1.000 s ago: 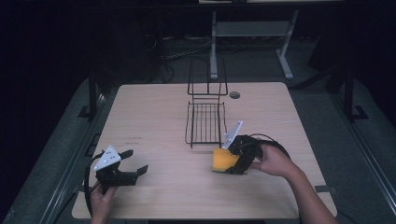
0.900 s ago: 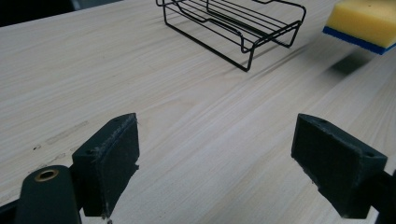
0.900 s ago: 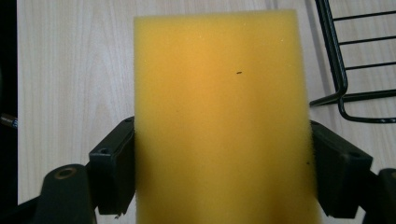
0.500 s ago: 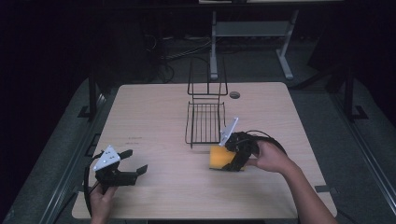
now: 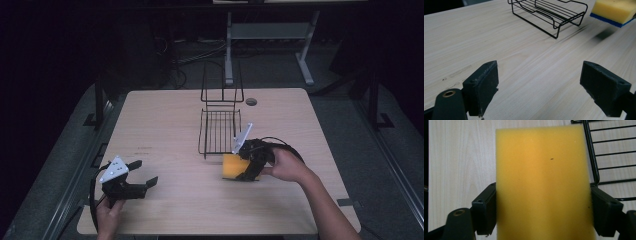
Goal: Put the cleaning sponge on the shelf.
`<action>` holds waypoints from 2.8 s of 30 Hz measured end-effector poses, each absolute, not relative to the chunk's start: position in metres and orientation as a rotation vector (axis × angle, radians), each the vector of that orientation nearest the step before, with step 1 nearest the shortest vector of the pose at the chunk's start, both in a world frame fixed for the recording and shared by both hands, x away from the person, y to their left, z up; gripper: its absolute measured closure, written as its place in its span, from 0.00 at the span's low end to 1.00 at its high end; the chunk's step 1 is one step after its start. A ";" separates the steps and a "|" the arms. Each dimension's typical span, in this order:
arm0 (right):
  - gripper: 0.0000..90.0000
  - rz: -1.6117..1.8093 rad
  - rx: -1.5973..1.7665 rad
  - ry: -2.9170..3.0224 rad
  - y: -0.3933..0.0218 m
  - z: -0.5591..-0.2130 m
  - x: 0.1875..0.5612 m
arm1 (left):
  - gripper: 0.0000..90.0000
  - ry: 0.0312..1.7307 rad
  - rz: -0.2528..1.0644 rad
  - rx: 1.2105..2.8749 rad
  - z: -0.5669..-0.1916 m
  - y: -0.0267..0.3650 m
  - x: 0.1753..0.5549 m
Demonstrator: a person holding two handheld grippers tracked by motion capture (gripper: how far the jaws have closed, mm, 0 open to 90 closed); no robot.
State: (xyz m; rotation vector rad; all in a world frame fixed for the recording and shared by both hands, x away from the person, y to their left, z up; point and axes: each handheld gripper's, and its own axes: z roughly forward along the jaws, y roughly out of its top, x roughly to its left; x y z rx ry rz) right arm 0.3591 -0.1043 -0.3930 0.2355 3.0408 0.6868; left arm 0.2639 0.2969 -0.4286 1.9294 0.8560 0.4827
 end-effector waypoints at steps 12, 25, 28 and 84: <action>0.23 0.673 0.208 3.041 -0.097 -0.386 0.363 | 0.16 0.856 0.484 1.925 -0.428 0.297 0.264; 0.23 0.646 0.190 3.057 -0.088 -0.385 0.369 | 0.16 0.855 0.485 1.923 -0.428 0.297 0.264; 0.23 0.639 0.190 3.059 -0.085 -0.384 0.371 | 0.16 0.856 0.485 1.924 -0.428 0.297 0.264; 0.23 0.628 0.207 3.085 -0.058 -0.383 0.411 | 0.16 0.856 0.485 1.912 -0.427 0.299 0.264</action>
